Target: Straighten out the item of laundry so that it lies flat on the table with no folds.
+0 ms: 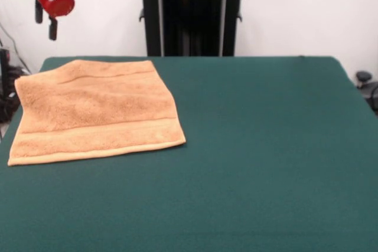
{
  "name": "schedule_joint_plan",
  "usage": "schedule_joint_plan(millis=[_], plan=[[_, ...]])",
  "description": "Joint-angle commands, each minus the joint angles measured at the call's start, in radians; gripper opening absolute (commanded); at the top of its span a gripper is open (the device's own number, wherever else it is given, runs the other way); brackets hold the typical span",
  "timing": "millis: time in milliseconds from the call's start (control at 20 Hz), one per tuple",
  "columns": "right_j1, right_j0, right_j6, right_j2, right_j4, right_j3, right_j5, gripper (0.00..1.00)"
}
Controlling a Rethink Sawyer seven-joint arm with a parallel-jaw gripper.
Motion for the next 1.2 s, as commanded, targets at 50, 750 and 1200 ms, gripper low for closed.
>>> schedule_joint_plan(millis=[50, 750, 1200], plan=[[-0.133, -0.248, -0.353, 0.303, -0.110, 0.114, 0.083, 1.00], [-0.150, -0.286, -0.190, 0.402, -0.231, 0.078, 0.137, 1.00], [-0.118, -0.278, -0.095, 0.422, -0.257, 0.086, 0.081, 1.00]])
